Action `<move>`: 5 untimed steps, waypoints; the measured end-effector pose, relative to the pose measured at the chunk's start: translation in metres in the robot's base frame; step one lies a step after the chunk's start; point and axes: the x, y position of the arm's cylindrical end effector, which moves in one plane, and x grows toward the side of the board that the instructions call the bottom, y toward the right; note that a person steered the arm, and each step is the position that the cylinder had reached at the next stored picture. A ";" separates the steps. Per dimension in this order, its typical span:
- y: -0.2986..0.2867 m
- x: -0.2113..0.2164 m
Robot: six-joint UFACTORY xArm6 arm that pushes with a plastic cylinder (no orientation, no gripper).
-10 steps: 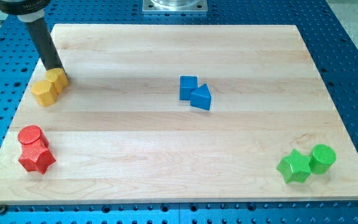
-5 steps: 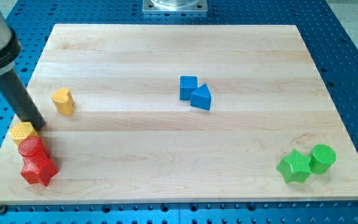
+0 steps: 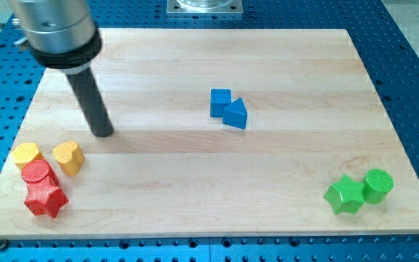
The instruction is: Slide the yellow blocks closer to the red blocks
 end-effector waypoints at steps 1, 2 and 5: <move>-0.002 0.023; -0.018 0.022; 0.110 -0.090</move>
